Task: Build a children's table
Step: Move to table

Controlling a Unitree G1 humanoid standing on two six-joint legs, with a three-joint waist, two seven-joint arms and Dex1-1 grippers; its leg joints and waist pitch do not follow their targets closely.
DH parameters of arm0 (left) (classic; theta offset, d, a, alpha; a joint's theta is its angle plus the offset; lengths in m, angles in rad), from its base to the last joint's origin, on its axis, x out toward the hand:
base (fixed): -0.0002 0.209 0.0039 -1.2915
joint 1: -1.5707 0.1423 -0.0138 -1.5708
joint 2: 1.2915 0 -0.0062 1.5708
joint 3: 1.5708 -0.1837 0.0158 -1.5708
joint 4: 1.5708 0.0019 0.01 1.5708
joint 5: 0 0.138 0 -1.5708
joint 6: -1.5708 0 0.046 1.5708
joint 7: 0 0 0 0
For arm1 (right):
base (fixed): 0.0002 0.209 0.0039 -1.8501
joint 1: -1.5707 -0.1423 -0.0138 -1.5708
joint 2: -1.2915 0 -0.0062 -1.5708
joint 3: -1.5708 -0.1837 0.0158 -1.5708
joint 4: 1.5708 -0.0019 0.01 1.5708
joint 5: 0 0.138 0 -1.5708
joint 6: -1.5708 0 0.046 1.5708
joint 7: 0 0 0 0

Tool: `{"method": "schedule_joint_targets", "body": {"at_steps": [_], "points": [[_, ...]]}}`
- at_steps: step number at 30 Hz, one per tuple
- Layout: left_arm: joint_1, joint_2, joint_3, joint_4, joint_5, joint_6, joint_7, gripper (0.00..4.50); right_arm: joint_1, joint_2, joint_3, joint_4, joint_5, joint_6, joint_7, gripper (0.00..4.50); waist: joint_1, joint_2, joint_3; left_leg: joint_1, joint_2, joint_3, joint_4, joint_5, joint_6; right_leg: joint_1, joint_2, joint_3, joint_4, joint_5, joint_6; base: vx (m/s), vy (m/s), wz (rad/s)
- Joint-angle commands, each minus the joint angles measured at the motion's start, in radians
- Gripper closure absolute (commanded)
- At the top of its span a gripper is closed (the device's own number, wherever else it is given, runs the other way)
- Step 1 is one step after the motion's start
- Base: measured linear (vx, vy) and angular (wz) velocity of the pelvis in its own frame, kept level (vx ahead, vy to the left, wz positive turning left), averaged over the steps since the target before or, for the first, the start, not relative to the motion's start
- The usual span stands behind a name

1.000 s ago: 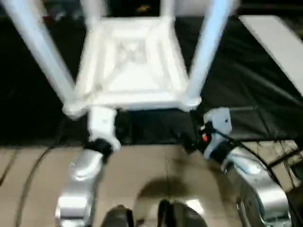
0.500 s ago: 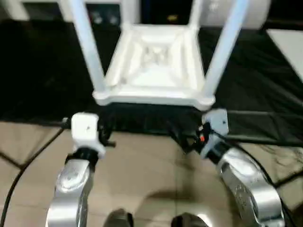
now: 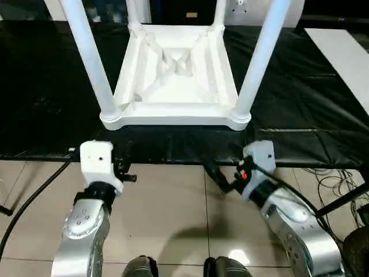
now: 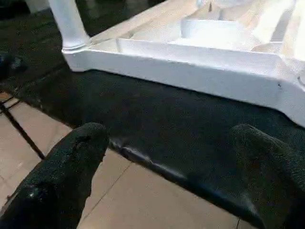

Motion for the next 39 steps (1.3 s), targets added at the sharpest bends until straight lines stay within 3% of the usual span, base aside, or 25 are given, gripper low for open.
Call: {"method": "schedule_joint_targets", "body": {"at_steps": [1,4,5,6,7,10,12,13,15,16,17,18,19,20,22,23,24,25,26,27,29,32,34,36,39], "points": [[0.021,0.002,-0.012,-0.025,-0.007,-0.011,-0.005,2.54,0.003,-0.007,0.010,-0.033,0.008,0.005,0.008,0.00,0.009,0.006,-0.050,-0.023,0.034,-0.053,-0.087,-0.336,0.130,0.086,-0.110,0.015,-0.105,-0.487,-0.133,0.000,0.000,0.00],[0.037,0.001,-0.018,-0.032,-0.010,-0.008,-0.009,2.54,0.009,-0.020,0.022,-0.036,0.002,-0.009,0.012,0.00,0.006,0.016,-0.024,-0.026,0.006,-0.039,-0.032,-0.379,0.121,0.128,-0.144,-0.034,-0.180,-0.894,-0.065,0.040,-0.007,0.47],[0.038,0.002,-0.018,-0.031,-0.012,-0.008,-0.009,2.54,0.012,-0.015,0.018,-0.035,0.005,-0.013,0.009,0.00,-0.011,0.033,-0.023,0.076,0.029,-0.028,-0.027,-0.443,0.063,0.067,-0.103,-0.026,-0.198,-0.903,-0.068,0.019,0.008,0.61],[0.038,0.003,-0.018,-0.031,-0.012,-0.008,-0.009,2.54,0.012,-0.015,0.017,-0.036,0.005,-0.014,0.008,0.00,-0.011,0.033,-0.023,0.076,0.029,-0.028,-0.027,-0.443,0.063,0.067,-0.103,-0.026,-0.198,-0.903,-0.068,0.023,0.008,0.35],[0.036,0.005,-0.018,-0.030,-0.017,-0.009,-0.009,2.54,0.014,-0.015,0.009,-0.036,0.003,-0.016,0.003,0.00,-0.020,0.039,-0.006,0.119,0.080,-0.070,-0.101,-0.727,-0.011,0.054,-0.021,-0.052,-0.120,-0.601,-0.091,0.023,0.008,0.35],[0.036,0.012,-0.019,-0.029,-0.024,-0.010,-0.013,2.54,0.015,-0.024,0.001,-0.035,-0.001,-0.025,0.003,0.00,-0.041,0.028,-0.018,0.159,0.115,-0.118,-0.159,-0.760,0.074,0.038,-0.030,0.009,-0.016,-0.212,-0.077,0.112,0.023,0.01],[0.039,0.019,-0.021,-0.030,-0.026,-0.008,-0.017,2.54,0.019,-0.028,-0.004,-0.036,0.001,-0.036,0.007,0.00,-0.021,-0.009,-0.025,0.061,-0.010,-0.014,-0.067,-0.486,0.160,0.142,-0.081,0.099,-0.116,-0.277,-0.139,0.149,-0.023,0.08],[0.040,0.022,-0.022,-0.030,-0.027,-0.007,-0.019,2.54,0.021,-0.030,-0.004,-0.037,0.002,-0.042,0.009,0.00,0.025,-0.006,-0.046,-0.033,-0.032,-0.013,0.054,-0.156,0.217,0.248,-0.174,0.178,-0.170,-0.433,-0.173,0.169,-0.029,0.08],[0.045,0.027,-0.022,-0.032,-0.033,-0.006,-0.023,2.54,0.027,-0.035,-0.002,-0.044,0.011,-0.026,0.009,0.00,0.036,0.001,-0.043,-0.087,-0.021,-0.036,0.075,0.007,0.205,0.263,-0.147,0.148,-0.165,-0.421,-0.217,0.182,0.001,-0.06],[0.048,0.029,-0.021,-0.034,-0.034,-0.007,-0.023,2.54,0.030,-0.040,0.000,-0.048,0.011,-0.023,0.009,0.00,0.027,0.045,-0.050,0.047,0.030,-0.025,-0.035,-0.015,0.055,0.169,-0.011,0.119,-0.117,-0.338,-0.180,0.172,0.003,-0.10],[0.052,0.028,-0.017,-0.036,-0.035,-0.008,-0.015,2.54,0.033,-0.041,0.002,-0.049,0.010,-0.031,0.011,0.00,-0.012,0.043,-0.034,0.091,0.087,-0.075,-0.108,-0.047,0.060,0.125,0.050,0.059,-0.053,-0.256,-0.065,0.189,0.048,-0.52],[0.054,0.026,-0.015,-0.037,-0.036,-0.009,-0.011,2.54,0.033,-0.041,0.001,-0.050,0.012,-0.034,0.012,0.00,-0.019,0.081,-0.048,0.195,0.140,-0.134,-0.116,-0.088,0.065,0.019,0.044,0.034,0.044,-0.258,-0.037,0.239,0.036,-0.62],[0.059,0.022,-0.011,-0.040,-0.041,-0.016,-0.007,2.54,0.035,-0.043,0.003,-0.050,0.013,-0.046,0.019,0.00,-0.032,0.044,-0.077,0.238,0.166,-0.200,-0.090,0.021,0.242,-0.034,0.017,0.023,0.118,-0.223,0.054,0.239,0.036,-0.62],[0.081,0.019,-0.012,-0.046,-0.064,-0.038,-0.024,2.54,0.038,-0.056,0.013,-0.054,0.013,-0.055,0.034,0.00,-0.042,0.050,-0.072,0.229,0.161,-0.176,-0.060,0.130,0.427,-0.092,-0.015,0.039,0.137,-0.136,0.104,0.234,-0.021,-0.18],[0.105,0.023,-0.021,-0.052,-0.083,-0.049,-0.048,2.54,0.045,-0.067,0.023,-0.061,0.016,-0.064,0.052,0.00,-0.059,0.017,-0.085,0.184,0.127,-0.134,-0.028,0.462,0.554,-0.131,-0.051,0.077,0.122,0.076,0.114,0.181,-0.037,-0.11],[0.125,0.025,-0.026,-0.056,-0.096,-0.066,-0.065,2.54,0.052,-0.071,0.029,-0.068,0.021,-0.072,0.063,0.00,-0.037,-0.045,-0.085,0.103,-0.020,-0.047,0.054,0.412,0.426,-0.066,-0.084,0.128,-0.010,0.391,0.054,0.055,-0.049,-0.11],[0.125,0.025,-0.026,-0.056,-0.096,-0.066,-0.065,2.54,0.052,-0.071,0.029,-0.068,0.021,-0.072,0.063,0.00,-0.037,-0.045,-0.085,0.103,-0.020,-0.047,0.054,0.412,0.426,-0.066,-0.084,0.128,-0.010,0.391,0.054,0.003,-0.078,0.02],[0.180,0.014,-0.014,-0.063,-0.110,-0.116,-0.066,2.54,0.069,-0.080,0.040,-0.081,0.031,-0.085,0.088,0.00,-0.018,-0.069,-0.093,-0.028,-0.085,-0.054,0.102,0.108,0.203,0.095,-0.168,0.201,0.000,0.917,0.010,0.003,-0.078,0.02],[0.181,0.014,-0.013,-0.063,-0.110,-0.117,-0.066,2.54,0.069,-0.080,0.040,-0.082,0.031,-0.085,0.088,0.00,-0.027,-0.073,-0.103,-0.024,-0.099,-0.044,0.062,0.209,0.079,0.087,-0.093,0.107,0.052,1.364,0.047,0.071,-0.127,-0.13],[0.197,0.007,-0.005,-0.063,-0.114,-0.130,-0.063,2.54,0.072,-0.082,0.042,-0.084,0.031,-0.087,0.093,0.00,-0.024,-0.068,-0.096,-0.004,-0.104,-0.043,0.051,0.213,0.047,0.064,-0.075,0.083,0.037,1.412,0.079,0.034,-0.115,-0.16],[0.269,-0.012,0.015,-0.080,-0.136,-0.169,-0.063,2.54,0.075,-0.086,0.045,-0.087,0.036,-0.087,0.100,0.00,-0.023,-0.015,-0.073,0.011,-0.050,-0.048,0.000,0.113,0.027,0.058,-0.059,0.096,-0.013,0.961,0.039,0.012,-0.104,-0.03],[0.307,-0.018,0.014,-0.092,-0.148,-0.194,-0.058,2.54,0.073,-0.093,0.044,-0.085,0.038,-0.100,0.098,0.00,-0.028,0.000,-0.048,0.027,0.053,-0.064,-0.066,-0.105,0.074,0.039,-0.048,0.079,-0.057,0.189,-0.156,-0.042,-0.061,0.06],[0.311,-0.019,0.013,-0.090,-0.155,-0.208,-0.065,2.54,0.070,-0.093,0.042,-0.081,0.032,-0.108,0.092,0.00,-0.024,-0.002,-0.020,0.064,0.060,-0.035,-0.074,-0.364,0.084,0.008,-0.053,0.081,-0.110,-0.293,-0.195,-0.084,0.017,0.16],[0.311,-0.018,0.015,-0.083,-0.162,-0.231,-0.069,2.54,0.061,-0.092,0.032,-0.064,0.014,-0.119,0.077,0.00,-0.027,-0.008,0.008,0.086,0.048,-0.025,-0.076,-0.532,0.019,-0.022,-0.053,0.067,-0.147,-0.673,-0.090,-0.096,0.024,0.19],[0.292,-0.001,0.036,-0.058,-0.156,-0.254,-0.070,2.54,0.021,-0.086,0.003,-0.014,-0.004,-0.152,0.058,0.00,-0.040,0.001,0.004,0.068,0.048,-0.044,-0.090,-0.586,-0.001,0.002,-0.058,0.039,-0.149,-0.668,-0.017,-0.107,0.034,0.00]]}}
